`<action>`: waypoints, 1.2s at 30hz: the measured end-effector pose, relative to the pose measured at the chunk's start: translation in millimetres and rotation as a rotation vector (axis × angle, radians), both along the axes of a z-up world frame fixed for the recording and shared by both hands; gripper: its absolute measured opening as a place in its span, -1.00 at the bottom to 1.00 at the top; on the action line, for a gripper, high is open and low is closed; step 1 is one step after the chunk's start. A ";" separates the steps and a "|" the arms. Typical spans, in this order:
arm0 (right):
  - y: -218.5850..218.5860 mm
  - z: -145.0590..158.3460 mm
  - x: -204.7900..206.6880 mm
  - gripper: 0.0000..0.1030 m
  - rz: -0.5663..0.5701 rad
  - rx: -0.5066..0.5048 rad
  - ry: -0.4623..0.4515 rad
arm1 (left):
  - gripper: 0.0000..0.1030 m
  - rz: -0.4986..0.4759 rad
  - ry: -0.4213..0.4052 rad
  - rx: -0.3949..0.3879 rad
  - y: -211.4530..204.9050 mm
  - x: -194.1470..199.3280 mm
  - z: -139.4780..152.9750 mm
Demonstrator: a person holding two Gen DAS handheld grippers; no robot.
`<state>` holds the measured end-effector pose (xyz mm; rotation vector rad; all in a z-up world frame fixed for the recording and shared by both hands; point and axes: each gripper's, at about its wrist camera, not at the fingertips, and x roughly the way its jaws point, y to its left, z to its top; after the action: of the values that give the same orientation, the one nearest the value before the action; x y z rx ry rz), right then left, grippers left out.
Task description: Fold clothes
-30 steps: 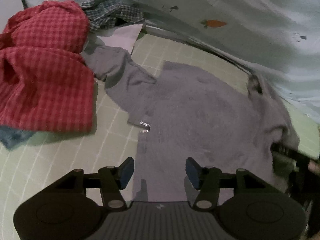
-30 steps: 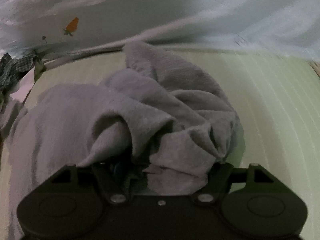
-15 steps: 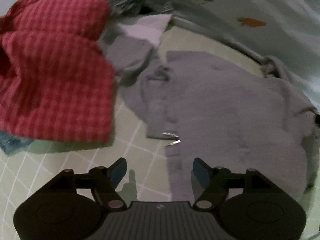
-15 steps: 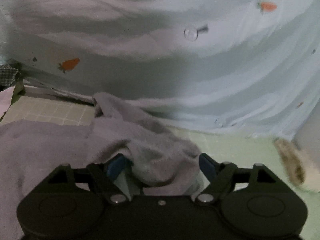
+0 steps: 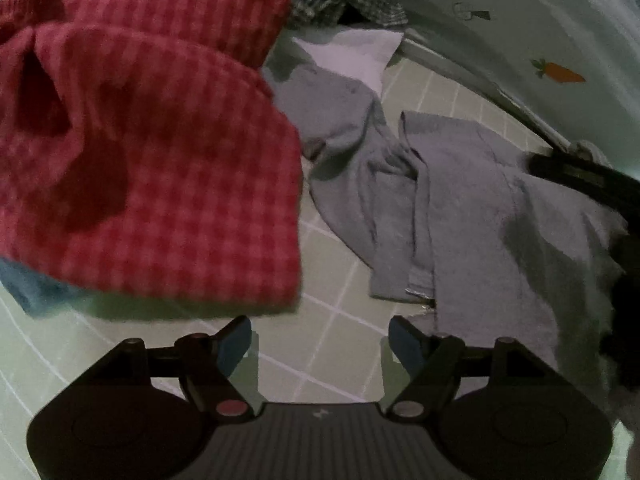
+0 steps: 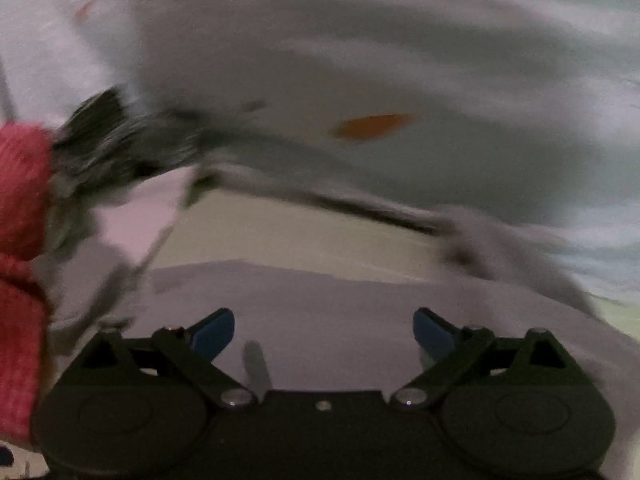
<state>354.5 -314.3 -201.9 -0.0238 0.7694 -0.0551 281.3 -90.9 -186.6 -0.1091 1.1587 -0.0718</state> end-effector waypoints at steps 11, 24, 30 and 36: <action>29.8 -19.1 13.5 -0.83 0.095 0.039 0.023 | 0.50 0.066 -0.027 -0.056 35.5 5.2 9.5; -76.1 73.7 -188.8 -0.89 -0.293 0.087 -0.198 | 0.50 -0.026 -0.121 -0.078 -0.8 -46.8 46.7; -131.7 46.5 -319.9 -0.89 -0.536 0.059 -0.044 | 0.50 -0.104 -0.111 -0.064 -27.2 -83.7 48.1; -137.8 24.9 -340.0 -0.76 -0.596 0.071 0.089 | 0.50 -0.131 -0.089 -0.048 -47.9 -103.1 44.4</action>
<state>14.5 -452.1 -177.0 0.2731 0.8458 -0.5957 178.2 -138.7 -142.3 -0.0721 1.0748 -0.2188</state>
